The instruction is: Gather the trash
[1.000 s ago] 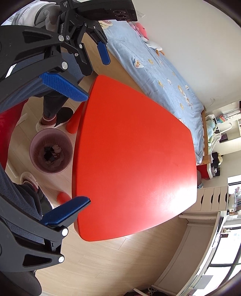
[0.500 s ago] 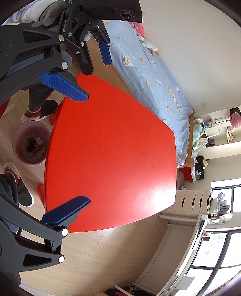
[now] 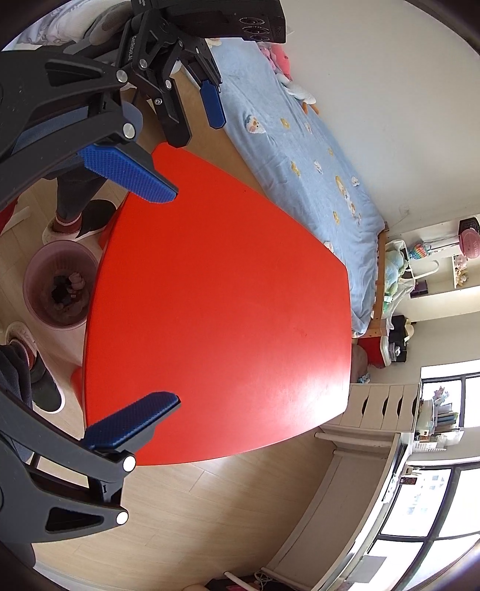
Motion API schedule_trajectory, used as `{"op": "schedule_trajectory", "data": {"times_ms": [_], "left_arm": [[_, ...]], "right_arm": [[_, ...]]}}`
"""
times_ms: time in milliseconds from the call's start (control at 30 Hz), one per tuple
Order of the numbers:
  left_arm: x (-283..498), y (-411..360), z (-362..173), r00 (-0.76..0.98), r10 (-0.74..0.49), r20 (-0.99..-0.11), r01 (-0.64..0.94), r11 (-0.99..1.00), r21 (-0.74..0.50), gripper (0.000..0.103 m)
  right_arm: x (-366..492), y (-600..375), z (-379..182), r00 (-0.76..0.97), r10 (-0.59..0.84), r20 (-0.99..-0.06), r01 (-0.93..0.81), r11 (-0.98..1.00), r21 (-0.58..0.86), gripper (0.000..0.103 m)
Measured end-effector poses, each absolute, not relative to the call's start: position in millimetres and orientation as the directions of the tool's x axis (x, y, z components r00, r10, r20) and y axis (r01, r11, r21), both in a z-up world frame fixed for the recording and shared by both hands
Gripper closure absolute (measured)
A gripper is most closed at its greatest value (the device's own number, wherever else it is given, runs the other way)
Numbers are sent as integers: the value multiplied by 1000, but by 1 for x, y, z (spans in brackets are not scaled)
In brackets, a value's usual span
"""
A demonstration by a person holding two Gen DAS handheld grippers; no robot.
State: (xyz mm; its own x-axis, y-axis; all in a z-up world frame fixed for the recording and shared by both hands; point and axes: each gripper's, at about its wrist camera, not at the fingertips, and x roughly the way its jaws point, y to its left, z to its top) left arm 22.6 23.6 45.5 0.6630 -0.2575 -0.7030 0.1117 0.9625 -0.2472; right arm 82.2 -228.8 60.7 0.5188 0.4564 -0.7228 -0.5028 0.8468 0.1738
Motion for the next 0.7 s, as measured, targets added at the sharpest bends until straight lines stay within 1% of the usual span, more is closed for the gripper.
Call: {"op": "schedule_trajectory", "data": {"times_ms": [700], "left_arm": [[23,20,46,653,-280,-704,127,957,-262,6]], "right_arm": [[82,-228,60,515,453,-728,-503,847,171,3]]}}
